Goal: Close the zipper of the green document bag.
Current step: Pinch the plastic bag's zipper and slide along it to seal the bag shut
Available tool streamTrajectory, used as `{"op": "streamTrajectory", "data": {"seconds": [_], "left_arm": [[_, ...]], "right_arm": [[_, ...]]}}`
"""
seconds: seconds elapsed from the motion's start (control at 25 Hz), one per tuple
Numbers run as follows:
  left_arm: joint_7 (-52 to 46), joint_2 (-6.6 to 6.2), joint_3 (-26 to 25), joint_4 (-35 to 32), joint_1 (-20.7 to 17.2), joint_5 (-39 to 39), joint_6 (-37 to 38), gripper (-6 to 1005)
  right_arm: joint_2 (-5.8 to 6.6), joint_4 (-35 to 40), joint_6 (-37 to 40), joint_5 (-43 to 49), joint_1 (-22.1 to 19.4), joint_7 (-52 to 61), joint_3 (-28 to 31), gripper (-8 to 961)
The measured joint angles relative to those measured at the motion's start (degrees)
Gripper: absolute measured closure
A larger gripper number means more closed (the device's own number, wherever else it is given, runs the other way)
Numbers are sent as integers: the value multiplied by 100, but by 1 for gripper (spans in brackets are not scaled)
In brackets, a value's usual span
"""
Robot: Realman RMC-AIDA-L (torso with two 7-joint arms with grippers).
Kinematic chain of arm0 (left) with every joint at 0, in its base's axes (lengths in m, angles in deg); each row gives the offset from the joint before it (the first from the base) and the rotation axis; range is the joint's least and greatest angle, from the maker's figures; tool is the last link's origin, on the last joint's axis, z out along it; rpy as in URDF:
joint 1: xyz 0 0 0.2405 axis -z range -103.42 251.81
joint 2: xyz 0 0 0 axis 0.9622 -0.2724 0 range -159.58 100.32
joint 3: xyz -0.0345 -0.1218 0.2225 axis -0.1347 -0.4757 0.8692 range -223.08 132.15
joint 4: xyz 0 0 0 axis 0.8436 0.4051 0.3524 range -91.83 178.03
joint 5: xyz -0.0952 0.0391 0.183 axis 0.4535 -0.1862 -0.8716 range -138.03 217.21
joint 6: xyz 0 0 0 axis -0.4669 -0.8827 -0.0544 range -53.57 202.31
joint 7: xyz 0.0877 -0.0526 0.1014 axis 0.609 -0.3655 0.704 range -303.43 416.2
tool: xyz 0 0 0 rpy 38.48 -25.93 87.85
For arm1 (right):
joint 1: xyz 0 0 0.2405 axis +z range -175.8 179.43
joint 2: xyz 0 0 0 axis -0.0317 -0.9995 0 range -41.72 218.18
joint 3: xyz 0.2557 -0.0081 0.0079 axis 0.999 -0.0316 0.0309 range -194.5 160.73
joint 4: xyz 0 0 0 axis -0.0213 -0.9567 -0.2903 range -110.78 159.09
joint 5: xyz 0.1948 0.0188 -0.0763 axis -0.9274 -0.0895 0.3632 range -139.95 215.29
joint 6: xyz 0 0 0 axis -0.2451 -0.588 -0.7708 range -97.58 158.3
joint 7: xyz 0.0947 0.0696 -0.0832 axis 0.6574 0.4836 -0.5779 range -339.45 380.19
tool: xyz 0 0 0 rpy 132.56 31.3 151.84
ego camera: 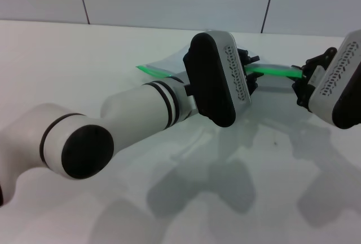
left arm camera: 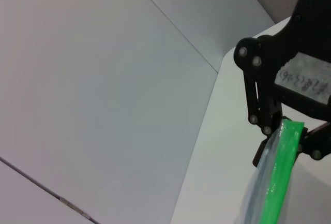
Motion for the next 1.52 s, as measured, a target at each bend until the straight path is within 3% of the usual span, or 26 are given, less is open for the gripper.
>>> {"op": "streamTrajectory", "data": {"seconds": [0.6,1.52], "left_arm": [[0,-1,9,-46,32,18,70,867],[-27,8,-14,-230,-41,45,153,898]], "right_arm": [[1,206,0,29,-91,0,-47,907],[10,384,71,34,-231,0,11,906]]}}
